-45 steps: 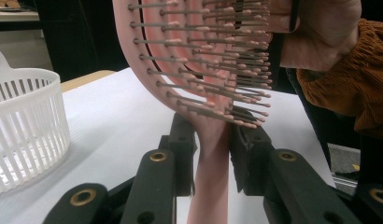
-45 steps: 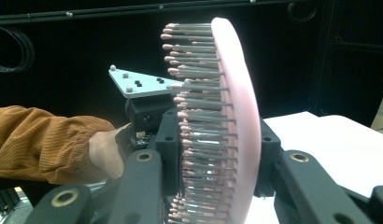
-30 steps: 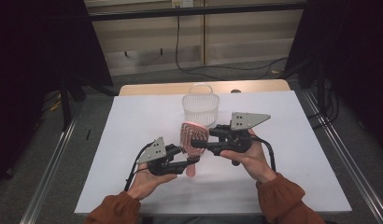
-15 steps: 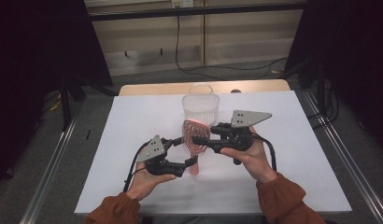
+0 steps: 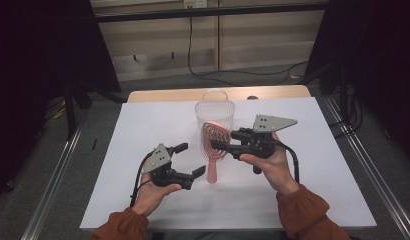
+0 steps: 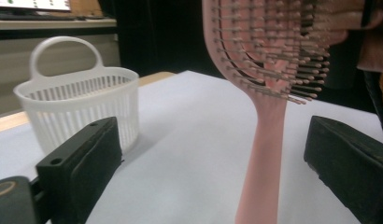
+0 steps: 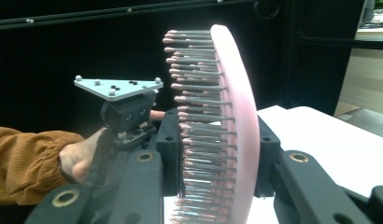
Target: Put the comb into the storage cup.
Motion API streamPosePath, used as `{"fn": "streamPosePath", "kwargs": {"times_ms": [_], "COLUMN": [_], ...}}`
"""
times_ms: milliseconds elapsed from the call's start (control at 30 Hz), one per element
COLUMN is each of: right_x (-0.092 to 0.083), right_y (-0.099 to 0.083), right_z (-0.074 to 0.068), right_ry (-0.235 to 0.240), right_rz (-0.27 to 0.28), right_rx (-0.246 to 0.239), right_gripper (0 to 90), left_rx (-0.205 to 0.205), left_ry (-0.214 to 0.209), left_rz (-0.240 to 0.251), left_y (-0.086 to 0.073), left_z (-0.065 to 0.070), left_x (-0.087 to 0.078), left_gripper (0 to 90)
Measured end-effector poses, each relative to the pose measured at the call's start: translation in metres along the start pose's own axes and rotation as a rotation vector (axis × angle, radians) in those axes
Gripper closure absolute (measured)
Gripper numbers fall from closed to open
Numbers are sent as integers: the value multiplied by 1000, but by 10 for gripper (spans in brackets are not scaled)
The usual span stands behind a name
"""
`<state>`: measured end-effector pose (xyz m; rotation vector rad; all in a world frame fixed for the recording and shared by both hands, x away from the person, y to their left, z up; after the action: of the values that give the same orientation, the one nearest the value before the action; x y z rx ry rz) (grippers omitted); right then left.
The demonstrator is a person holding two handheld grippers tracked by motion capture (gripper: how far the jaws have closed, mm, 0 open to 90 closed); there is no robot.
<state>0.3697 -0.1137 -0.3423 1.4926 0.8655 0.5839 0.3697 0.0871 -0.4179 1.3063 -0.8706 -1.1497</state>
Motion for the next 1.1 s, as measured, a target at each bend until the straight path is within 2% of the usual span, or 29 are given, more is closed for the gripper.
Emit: {"fn": "streamPosePath", "kwargs": {"times_ms": [167, 233, 300, 400, 533, 633, 700, 733, 800, 833, 900, 1000, 1100], "right_x": [-4, -5, -6, -7, -7, -7, -7, -7, -7, -7, -8, -7, -7], "right_y": [2, 2, 2, 3, 4, 4, 4, 5, 5, 5, 5, 6, 7], "right_z": [5, 7, 8, 9, 11, 14, 16, 17, 18, 18, 19, 21, 23], "right_ry": [-23, -30, -38, -41, -55, -73, -85, -90, -96, -97, -95, -101, -111], "right_rz": [18, 22, 21, 24, 30, 33, 37, 41, 43, 44, 46, 50, 52], "right_rx": [16, 22, 20, 21, 26, 29, 32, 34, 37, 36, 49, 50, 48], "right_gripper": [646, 646, 646, 646, 646, 646, 646, 646, 646, 646, 646, 646, 646], "left_rx": [14, 1, 4, 14, 2, 11, -37, -45, -11, -8, -39, -10, -20], "left_ry": [3, 11, 33, 40, 58, 85, 75, 87, 120, 131, 157, 202, 210], "left_rz": [19, 26, 25, 14, 28, 41, 82, 93, 74, 73, 86, 68, 90], "left_y": [3, 4, 3, 3, 3, 3, 4, 4, 3, 2, 1, 2, 4], "left_z": [0, 1, 1, 1, 1, 1, 1, 0, -2, -3, -5, -4, -2], "left_x": [-6, -8, -11, -16, -23, -30, -35, -40, -45, -48, -53, -61, -70], "left_gripper": [33, 28, 20, 31, 31, 33, 42, 45, 46, 46, 45, 39, 40]}}
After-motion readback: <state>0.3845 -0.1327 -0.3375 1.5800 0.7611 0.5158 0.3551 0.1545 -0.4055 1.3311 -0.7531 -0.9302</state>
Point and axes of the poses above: each handheld gripper's, and its own axes: x roughly forward along the jaws, y roughly out of its top, z roughly to its right, the point moved 5 cm from there along x, roughly forward along the jaws, and after that the axes turned 14 degrees about -y, right-handed, at the moved point
